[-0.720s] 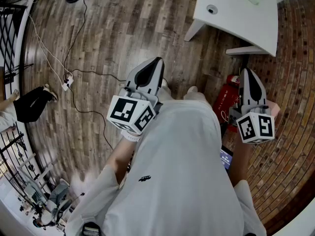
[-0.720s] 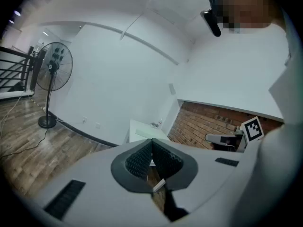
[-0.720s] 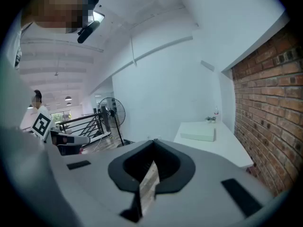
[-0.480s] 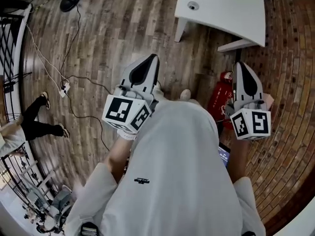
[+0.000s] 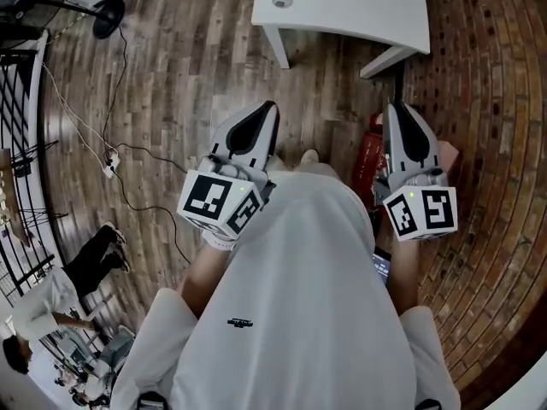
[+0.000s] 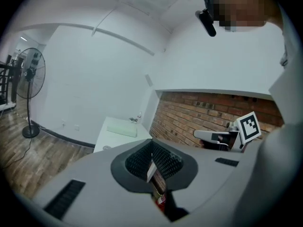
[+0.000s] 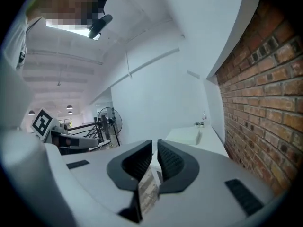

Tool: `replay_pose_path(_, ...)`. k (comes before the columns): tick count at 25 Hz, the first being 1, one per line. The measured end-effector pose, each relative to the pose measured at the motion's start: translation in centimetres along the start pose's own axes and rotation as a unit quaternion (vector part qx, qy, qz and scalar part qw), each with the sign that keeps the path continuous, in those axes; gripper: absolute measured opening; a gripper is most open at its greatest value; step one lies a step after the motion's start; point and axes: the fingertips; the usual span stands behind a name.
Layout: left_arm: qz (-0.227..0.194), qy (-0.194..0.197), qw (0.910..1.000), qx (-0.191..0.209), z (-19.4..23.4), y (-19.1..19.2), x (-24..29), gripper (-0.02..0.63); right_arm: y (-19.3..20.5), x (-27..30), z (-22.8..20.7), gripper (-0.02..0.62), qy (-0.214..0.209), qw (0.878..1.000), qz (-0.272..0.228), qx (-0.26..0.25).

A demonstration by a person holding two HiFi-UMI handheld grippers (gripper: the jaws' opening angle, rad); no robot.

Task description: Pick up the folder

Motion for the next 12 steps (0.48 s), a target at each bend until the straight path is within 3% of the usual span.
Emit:
replay_pose_path(3,0.005,0.0,1.0,-0.001,-1.8,0.8,0.8,0.02,0.5,-0.5,-1.1,0.009,-0.013,1.0,-0.002,-0.017)
replay_pose_path(6,0.007,-0.01,0.9998,-0.015,-2.2,1.2,1.8,0.02,0.5,-0.3,-2.8,0.008,-0.001,1.0,-0.006,0.0)
replay_pose_path(12,0.026,0.015,0.9995,-0.005,-2.0,0.6,5.4,0.02,-0.9,1.8,-4.8,0.006,0.016,1.0,-0.007,0.017)
Point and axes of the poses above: the fingertips, and each gripper's own axes: x forward along the fingers, z to its left, y out of its underside
